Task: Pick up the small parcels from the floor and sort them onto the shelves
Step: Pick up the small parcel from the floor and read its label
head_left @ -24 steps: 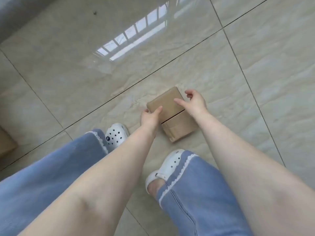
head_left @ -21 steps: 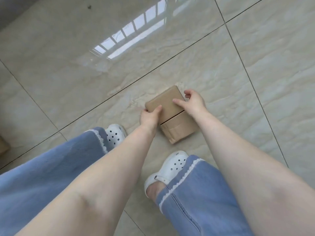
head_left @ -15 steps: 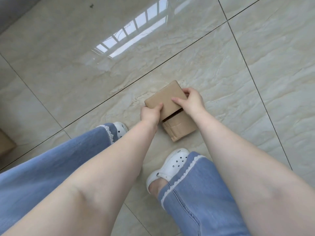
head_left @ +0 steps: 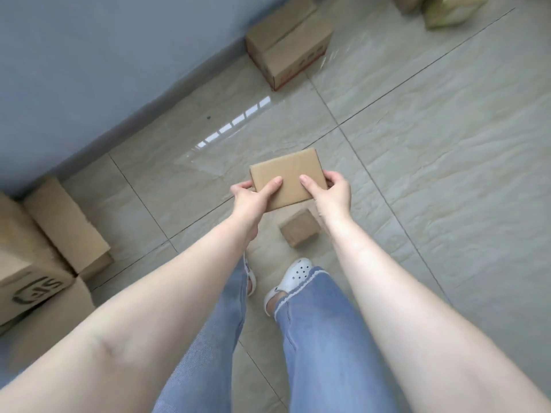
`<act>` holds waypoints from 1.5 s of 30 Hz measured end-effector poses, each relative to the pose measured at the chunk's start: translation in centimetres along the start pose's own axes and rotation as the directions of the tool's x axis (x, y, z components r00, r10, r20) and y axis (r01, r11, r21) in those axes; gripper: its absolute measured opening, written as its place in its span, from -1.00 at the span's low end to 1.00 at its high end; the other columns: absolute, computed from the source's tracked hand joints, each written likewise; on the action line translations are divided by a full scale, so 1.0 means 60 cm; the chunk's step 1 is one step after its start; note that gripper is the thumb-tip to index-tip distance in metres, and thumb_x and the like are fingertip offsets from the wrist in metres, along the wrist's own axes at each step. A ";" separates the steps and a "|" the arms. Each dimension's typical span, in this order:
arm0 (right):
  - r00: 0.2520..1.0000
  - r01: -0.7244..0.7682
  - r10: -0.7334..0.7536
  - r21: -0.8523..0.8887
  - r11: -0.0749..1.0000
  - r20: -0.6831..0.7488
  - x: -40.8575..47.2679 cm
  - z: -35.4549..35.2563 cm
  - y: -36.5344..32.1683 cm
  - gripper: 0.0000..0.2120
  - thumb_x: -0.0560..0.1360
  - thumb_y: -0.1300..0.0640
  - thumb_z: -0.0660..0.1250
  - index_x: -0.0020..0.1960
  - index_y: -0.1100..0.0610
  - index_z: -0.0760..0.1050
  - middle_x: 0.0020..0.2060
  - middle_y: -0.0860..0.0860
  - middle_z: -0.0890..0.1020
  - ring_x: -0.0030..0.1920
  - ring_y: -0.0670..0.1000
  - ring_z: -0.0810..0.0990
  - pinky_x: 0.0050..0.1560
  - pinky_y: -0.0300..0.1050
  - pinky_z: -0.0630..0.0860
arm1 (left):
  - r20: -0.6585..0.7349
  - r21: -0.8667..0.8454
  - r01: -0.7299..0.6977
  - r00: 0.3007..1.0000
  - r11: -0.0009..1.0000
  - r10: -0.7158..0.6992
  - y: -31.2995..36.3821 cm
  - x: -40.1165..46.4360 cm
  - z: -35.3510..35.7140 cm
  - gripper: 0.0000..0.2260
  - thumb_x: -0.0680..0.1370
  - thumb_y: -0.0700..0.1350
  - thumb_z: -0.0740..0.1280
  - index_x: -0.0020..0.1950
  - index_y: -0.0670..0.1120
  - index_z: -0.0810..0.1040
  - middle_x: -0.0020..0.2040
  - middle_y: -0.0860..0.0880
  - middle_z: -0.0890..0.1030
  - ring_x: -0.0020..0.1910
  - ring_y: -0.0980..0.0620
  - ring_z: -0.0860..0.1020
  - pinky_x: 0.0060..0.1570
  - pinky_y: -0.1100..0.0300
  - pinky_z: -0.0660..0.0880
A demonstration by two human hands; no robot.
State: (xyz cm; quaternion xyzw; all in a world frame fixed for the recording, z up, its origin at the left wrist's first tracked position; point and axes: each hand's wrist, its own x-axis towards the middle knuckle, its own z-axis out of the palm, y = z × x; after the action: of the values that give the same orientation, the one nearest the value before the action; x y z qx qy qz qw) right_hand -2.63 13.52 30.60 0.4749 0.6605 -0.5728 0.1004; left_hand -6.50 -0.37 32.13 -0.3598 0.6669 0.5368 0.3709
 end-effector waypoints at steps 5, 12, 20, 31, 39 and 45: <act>0.992 0.123 -0.122 0.011 0.992 -0.044 -0.139 -0.095 -0.146 -0.42 0.35 -0.03 0.51 0.27 0.21 0.47 0.11 0.12 0.64 0.10 0.04 0.62 0.20 -0.01 0.53 | 0.068 -0.064 -0.010 0.998 0.998 0.015 0.117 -0.189 -0.011 0.07 0.02 0.23 0.57 0.41 0.03 0.12 0.27 -0.08 0.49 0.21 -0.04 0.57 0.32 -0.01 0.47; 0.915 0.379 -0.368 0.037 0.925 -0.167 -0.316 -0.165 -0.296 -0.30 0.34 0.01 0.51 0.40 -0.03 0.29 0.24 0.06 0.44 0.22 -0.06 0.48 0.27 -0.19 0.42 | 0.200 -0.042 -0.071 0.977 0.997 0.078 0.253 -0.369 -0.045 0.00 0.28 0.11 0.58 0.55 0.09 0.03 0.08 0.03 0.53 -0.01 0.05 0.61 0.19 0.01 0.55; 0.842 0.529 -0.525 -0.004 0.849 -0.124 -0.440 -0.196 -0.407 -0.38 0.30 0.05 0.56 0.32 -0.08 0.46 0.33 0.02 0.30 0.29 -0.09 0.40 0.28 -0.39 0.33 | 0.423 0.202 -0.203 0.901 0.958 0.102 0.397 -0.499 -0.078 -0.06 0.14 0.33 0.52 0.46 0.07 0.35 0.19 0.01 0.64 0.08 0.02 0.65 0.00 0.10 0.58; 0.959 0.280 -0.230 0.444 0.851 -0.163 -0.523 -0.225 -0.484 -0.69 0.43 -0.17 0.39 0.12 -0.09 0.56 0.02 -0.07 0.69 -0.01 -0.07 0.66 -0.10 -0.03 0.65 | 0.696 0.056 -0.578 0.607 0.814 0.383 0.464 -0.553 -0.125 -0.39 0.49 0.07 0.43 0.48 0.04 0.28 0.11 0.08 0.53 -0.01 0.10 0.45 -0.02 0.20 0.37; 0.980 0.197 -0.165 0.393 0.898 -0.113 -0.542 -0.191 -0.516 -0.59 0.43 -0.26 0.33 0.10 0.01 0.56 -0.07 -0.12 0.67 -0.04 -0.09 0.64 -0.12 -0.15 0.58 | 0.579 -0.060 -0.635 0.607 0.770 0.545 0.451 -0.573 -0.122 -0.26 0.29 0.14 0.55 0.31 0.04 0.22 0.26 -0.07 0.57 0.20 -0.04 0.62 0.18 -0.07 0.58; 0.949 0.313 -0.273 0.351 0.883 -0.160 -0.547 -0.167 -0.521 -0.50 0.38 -0.10 0.48 0.21 0.14 0.52 0.02 0.03 0.68 -0.11 -0.08 0.66 -0.41 -0.39 0.48 | 0.479 0.002 -0.541 0.739 0.841 0.474 0.451 -0.590 -0.120 -0.27 0.29 0.20 0.56 0.26 0.06 0.21 0.19 0.01 0.53 0.17 -0.07 0.60 0.16 -0.21 0.55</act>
State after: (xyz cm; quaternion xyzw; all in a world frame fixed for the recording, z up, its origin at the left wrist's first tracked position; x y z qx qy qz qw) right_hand -4.36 8.58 76.71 0.4096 0.6087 -0.6699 -0.1142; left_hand -14.56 -0.13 76.54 0.0008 0.6682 0.6385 0.3818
